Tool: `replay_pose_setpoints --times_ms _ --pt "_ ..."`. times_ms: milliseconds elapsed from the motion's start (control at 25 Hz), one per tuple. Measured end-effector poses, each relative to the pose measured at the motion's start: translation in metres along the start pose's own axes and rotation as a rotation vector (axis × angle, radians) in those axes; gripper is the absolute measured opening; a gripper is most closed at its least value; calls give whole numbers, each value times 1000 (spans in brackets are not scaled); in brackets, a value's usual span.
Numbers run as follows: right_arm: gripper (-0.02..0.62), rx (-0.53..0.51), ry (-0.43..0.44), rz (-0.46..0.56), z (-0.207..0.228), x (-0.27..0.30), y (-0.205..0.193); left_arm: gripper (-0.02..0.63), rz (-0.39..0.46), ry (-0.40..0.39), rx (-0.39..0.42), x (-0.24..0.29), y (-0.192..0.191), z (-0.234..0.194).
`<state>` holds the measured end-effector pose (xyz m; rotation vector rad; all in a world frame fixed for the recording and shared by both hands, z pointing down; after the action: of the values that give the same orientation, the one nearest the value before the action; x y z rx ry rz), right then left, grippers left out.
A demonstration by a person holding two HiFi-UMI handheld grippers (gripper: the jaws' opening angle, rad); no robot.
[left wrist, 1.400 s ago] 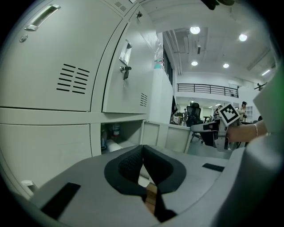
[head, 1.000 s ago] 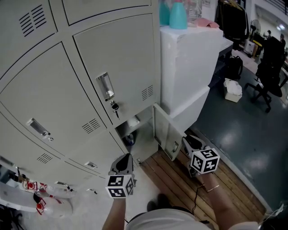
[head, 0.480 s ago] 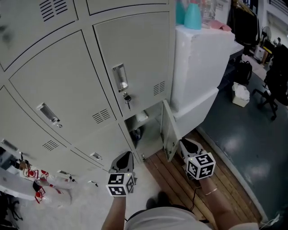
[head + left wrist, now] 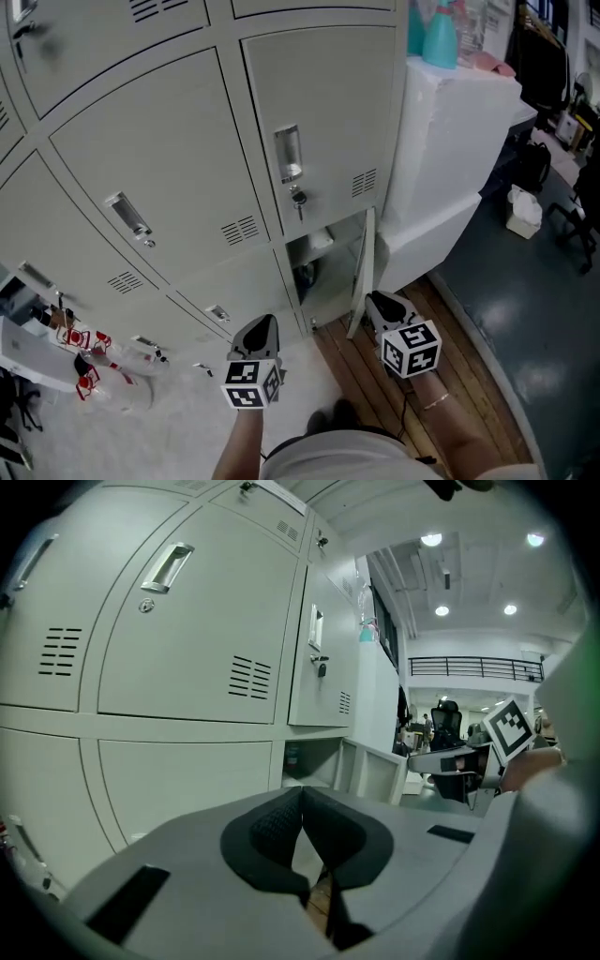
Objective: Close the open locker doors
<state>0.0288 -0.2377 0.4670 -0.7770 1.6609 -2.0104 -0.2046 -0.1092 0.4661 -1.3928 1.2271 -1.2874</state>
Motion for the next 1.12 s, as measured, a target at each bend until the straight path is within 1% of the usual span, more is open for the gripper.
replay_pose_setpoints --times_ms 400,840,1120 --pt "52 1 76 -11 -32 43 -1 21 10 90 -3 -18 2 -22" --pt "51 -30 136 -8 -50 83 1 21 7 150 -13 -23 1 -29" --pt "51 -41 161 -20 -62 118 2 20 2 181 -15 -23 0 -39"
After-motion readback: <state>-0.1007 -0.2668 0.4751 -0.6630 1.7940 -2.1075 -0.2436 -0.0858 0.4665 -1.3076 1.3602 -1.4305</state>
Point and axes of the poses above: the fingertips, and each gripper's own axes: x forward along the fingers, z to its right, y out of its top, the point moved 7 cm from there along -x, backward along the fingers, and after that the axes turned 8 degrees about z, right-handed, at the moved point
